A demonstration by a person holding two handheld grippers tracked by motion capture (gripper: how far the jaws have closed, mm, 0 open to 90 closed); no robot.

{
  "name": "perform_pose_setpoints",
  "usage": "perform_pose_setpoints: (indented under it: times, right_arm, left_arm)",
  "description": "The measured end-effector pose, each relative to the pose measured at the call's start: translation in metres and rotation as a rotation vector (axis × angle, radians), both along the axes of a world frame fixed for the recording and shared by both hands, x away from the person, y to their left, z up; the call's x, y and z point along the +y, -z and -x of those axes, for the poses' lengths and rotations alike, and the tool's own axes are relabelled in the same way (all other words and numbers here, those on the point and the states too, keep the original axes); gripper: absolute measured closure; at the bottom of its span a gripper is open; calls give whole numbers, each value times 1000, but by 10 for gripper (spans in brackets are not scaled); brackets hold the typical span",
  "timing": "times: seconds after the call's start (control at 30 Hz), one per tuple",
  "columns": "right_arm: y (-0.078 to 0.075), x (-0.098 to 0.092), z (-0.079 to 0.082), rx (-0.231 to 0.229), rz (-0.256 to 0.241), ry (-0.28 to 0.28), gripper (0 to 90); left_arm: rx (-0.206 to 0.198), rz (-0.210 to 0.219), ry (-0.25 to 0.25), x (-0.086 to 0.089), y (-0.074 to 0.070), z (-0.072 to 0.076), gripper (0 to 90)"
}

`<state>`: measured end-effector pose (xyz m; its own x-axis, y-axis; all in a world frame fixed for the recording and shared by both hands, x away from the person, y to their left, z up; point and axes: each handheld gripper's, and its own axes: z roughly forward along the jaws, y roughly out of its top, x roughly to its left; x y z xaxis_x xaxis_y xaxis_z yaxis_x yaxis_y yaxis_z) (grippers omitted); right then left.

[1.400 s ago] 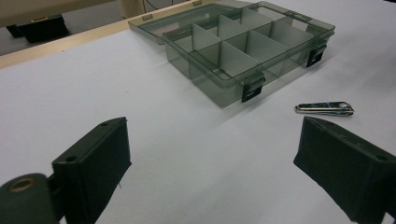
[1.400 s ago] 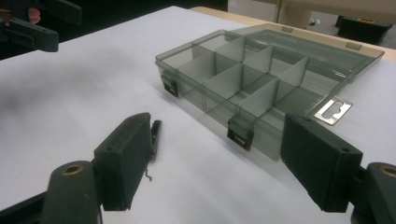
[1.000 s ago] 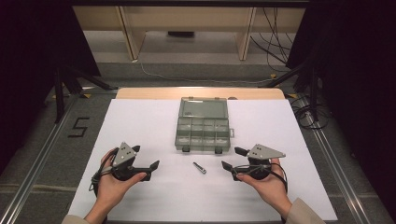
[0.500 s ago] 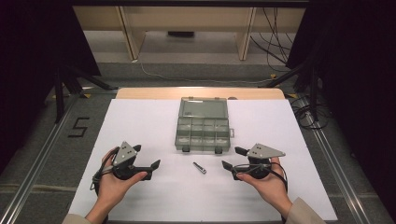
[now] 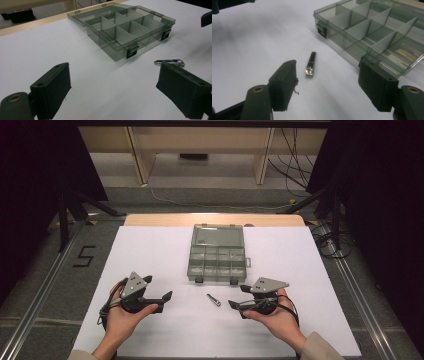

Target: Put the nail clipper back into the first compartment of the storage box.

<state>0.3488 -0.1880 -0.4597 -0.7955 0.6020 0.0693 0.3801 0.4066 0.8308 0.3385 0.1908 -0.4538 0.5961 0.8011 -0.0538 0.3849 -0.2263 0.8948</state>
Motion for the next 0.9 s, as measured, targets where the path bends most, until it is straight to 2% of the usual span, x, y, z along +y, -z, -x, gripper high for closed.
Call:
perform_pose_setpoints:
  times: [0.33, 0.43, 0.47, 0.53, 0.57, 0.6, 0.7, 0.73, 0.83, 0.9]
  right_arm:
    - [9, 24, -11, 39, 71, -36, 419]
    - [13, 34, -14, 73, 97, -57, 441]
    - [15, 37, -16, 61, 114, -61, 447]
    - [17, 43, -18, 69, 126, -72, 468]
    - [18, 46, -19, 83, 130, -77, 476]
    - [20, 49, -20, 72, 135, -78, 481]
    - [25, 56, -23, 84, 156, -82, 510]
    - [26, 57, -25, 89, 169, -87, 515]
    - [30, 61, -27, 80, 179, -82, 550]
    - [31, 61, -28, 91, 183, -81, 566]
  left_arm:
    - [-6, -7, -12, 2, 0, 0, 115]
    - [-4, -1, -13, 1, 1, 0, 116]
    - [-7, -3, -10, 1, 1, 0, 117]
    - [-4, -10, -7, 2, 1, 0, 118]
    - [3, 5, -10, 2, 1, 0, 118]
    - [2, 3, -10, 2, 1, 0, 119]
    - [-1, 5, -11, 2, 1, 0, 120]
    - [-7, -6, -5, 2, 1, 0, 120]
    - [0, 3, -11, 2, 2, 0, 121]
    - [1, -1, -10, 2, 2, 1, 121]
